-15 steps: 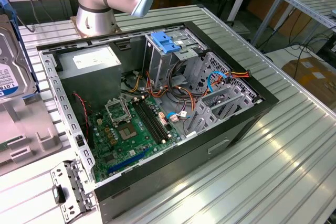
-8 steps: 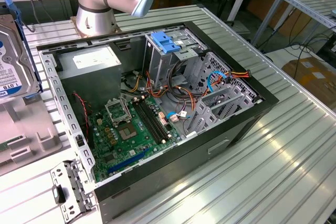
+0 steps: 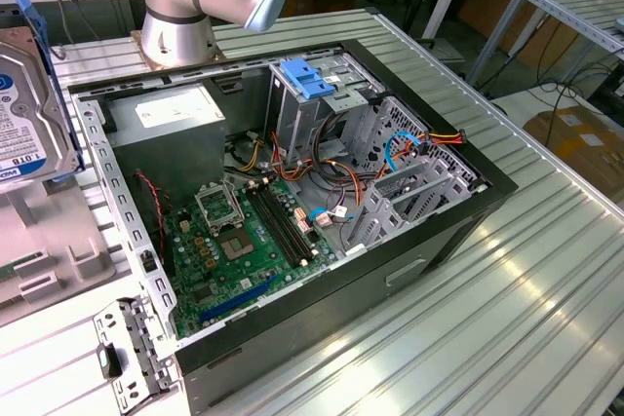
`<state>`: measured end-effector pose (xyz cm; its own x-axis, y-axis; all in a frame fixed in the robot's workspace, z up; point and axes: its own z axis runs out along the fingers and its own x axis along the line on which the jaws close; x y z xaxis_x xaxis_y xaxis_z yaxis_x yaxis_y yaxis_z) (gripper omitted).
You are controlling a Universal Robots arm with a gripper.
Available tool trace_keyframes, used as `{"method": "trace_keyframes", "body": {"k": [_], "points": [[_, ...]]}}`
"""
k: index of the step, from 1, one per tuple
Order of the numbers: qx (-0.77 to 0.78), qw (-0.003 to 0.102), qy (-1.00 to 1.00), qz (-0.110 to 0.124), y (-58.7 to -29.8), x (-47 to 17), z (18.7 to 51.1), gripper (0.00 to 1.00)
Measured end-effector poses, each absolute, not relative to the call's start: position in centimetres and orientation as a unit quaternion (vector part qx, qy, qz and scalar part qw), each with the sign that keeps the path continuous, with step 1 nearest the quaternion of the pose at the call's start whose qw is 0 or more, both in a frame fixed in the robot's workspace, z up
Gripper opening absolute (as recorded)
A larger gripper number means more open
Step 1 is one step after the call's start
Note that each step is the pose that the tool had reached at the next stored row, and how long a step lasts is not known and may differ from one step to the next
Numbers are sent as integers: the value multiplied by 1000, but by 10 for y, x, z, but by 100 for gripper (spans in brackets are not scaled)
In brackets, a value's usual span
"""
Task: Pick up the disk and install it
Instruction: 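Pick up the disk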
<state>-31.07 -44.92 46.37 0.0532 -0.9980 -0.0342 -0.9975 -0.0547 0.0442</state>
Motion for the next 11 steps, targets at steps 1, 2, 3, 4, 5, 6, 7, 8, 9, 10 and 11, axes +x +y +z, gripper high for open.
{"method": "trace_keyframes", "body": {"k": [1,2,3,4,5,6,7,8,9,10,11], "points": [[726,4,-687,-28,-449,-310,464,37],[726,4,-687,-28,-449,-310,464,37],[726,4,-687,-28,-449,-309,464,37],[726,4,-687,-28,-449,-309,464,37],[726,4,-687,-28,-449,-307,464,37],[726,4,-687,-28,-450,-306,464,37],[726,4,-687,-28,-450,-306,464,37],[726,4,-687,-28,-450,-305,464,37],[726,4,-687,-28,-450,-305,464,37],[726,4,-687,-28,-450,-304,464,37],[726,4,-687,-28,-450,-304,464,37]]}}
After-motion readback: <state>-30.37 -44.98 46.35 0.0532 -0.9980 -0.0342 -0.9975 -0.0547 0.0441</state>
